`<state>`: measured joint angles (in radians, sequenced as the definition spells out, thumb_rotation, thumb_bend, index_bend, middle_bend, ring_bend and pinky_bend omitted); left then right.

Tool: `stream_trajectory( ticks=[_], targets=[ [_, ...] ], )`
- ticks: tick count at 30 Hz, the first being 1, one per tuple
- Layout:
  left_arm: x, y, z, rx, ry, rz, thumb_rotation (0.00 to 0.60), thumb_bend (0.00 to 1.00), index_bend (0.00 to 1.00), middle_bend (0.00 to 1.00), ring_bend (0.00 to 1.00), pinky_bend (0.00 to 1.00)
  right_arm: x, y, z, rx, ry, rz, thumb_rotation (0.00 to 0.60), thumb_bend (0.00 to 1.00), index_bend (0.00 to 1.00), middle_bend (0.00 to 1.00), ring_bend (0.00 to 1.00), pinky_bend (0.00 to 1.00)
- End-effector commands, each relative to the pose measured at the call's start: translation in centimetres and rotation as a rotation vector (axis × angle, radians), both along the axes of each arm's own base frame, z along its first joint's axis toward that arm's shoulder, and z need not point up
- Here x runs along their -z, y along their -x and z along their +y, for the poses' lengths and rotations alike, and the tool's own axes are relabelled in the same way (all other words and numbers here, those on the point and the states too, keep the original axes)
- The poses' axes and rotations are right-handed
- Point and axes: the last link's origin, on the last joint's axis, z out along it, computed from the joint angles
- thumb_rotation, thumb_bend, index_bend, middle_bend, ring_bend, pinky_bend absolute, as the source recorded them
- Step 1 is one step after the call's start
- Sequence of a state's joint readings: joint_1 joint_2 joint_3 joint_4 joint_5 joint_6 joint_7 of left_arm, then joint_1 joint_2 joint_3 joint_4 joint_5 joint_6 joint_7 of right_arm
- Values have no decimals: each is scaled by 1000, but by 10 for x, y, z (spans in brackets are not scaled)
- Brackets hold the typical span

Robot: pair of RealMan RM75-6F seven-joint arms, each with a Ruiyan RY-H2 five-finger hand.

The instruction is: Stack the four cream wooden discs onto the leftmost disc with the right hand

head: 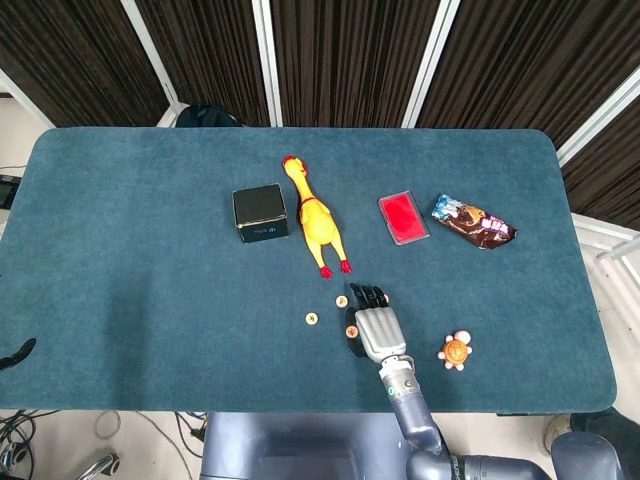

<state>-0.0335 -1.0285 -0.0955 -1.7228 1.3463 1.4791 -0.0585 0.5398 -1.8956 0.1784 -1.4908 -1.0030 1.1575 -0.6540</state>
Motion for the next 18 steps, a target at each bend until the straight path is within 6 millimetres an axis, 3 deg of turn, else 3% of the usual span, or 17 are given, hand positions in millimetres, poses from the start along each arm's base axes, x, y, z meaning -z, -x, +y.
stream_trajectory(
  ticks=[1, 8, 18],
  targets=[
    [0, 0, 0, -1, 2, 1, 600, 173, 115, 0, 0, 75, 0, 1, -1, 4, -1, 3, 600, 400, 515, 0, 0, 0],
    [0, 0, 0, 0, -1, -2, 600, 173, 114, 0, 0, 79, -5, -5, -4, -9, 8, -7, 600, 401, 527, 0, 0, 0],
    [0, -1, 0, 2, -2, -6, 600, 173, 114, 0, 0, 79, -9, -36, -16, -47, -40, -45, 600, 402, 526, 0, 0, 0]
  ],
)
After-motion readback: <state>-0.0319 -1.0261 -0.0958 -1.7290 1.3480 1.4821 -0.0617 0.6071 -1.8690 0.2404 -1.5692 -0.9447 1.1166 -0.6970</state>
